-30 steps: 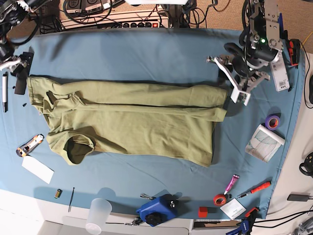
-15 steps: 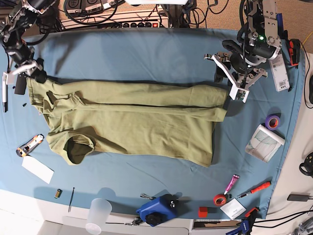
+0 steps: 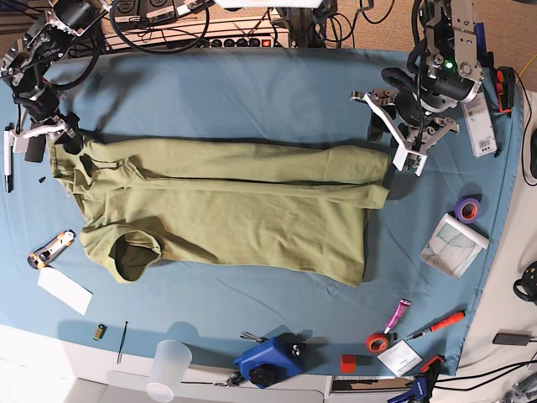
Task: Layout the t-shirt on the table in an organized manner, then fold the t-shirt properly
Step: 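Release the folded edge and raise both grippers away from the shirt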
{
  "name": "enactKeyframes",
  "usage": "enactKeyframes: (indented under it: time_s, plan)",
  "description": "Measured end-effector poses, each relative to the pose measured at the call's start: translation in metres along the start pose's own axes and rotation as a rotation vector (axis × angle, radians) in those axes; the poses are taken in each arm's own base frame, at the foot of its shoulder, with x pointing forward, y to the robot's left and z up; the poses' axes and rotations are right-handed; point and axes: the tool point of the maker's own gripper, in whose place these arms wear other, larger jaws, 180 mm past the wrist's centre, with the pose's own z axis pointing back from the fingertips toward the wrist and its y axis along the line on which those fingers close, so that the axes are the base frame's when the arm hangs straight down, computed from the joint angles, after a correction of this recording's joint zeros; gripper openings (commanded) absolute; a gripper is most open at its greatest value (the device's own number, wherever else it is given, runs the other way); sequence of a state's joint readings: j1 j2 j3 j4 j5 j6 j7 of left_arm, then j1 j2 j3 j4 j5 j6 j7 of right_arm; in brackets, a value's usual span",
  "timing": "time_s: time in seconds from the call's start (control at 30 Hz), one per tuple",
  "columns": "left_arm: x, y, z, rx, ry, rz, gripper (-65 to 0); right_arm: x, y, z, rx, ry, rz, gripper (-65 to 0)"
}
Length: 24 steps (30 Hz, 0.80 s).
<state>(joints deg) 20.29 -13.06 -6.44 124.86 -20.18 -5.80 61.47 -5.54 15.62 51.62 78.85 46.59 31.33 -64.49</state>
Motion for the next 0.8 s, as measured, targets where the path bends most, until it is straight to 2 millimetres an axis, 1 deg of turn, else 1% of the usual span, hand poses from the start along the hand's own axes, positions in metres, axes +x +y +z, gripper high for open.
enactKeyframes:
  time_s: [0.1, 0.27, 0.53, 0.67, 0.73, 0.8]
  plan:
    - [0.0, 0.0, 0.0, 0.0, 0.0, 0.0, -39.2, 0.001, -0.004, 0.004, -0.004, -0.019, -0.01, -34.5]
    - [0.0, 0.0, 0.0, 0.0, 0.0, 0.0, -39.2, 0.002, -0.017, 0.008, -0.064, -0.004, 0.003, -34.5]
    - [0.001, 0.0, 0.0, 0.0, -0.004, 0.0, -39.2, 0.005, -0.017, 0.007, -0.067, -0.029, 0.009, -34.5]
    - [0.001, 0.0, 0.0, 0.0, -0.004, 0.0, -39.2, 0.003, -0.016, 0.008, -0.062, -0.003, 0.021, -34.5]
    - [0.001, 0.0, 0.0, 0.0, -0.004, 0.0, -39.2, 0.003, -0.017, 0.01, -0.055, -0.002, 0.045, -34.5]
    - [0.001, 0.0, 0.0, 0.0, -0.004, 0.0, -39.2, 0.003, -0.021, 0.014, -0.067, -0.01, 0.033, -34.5]
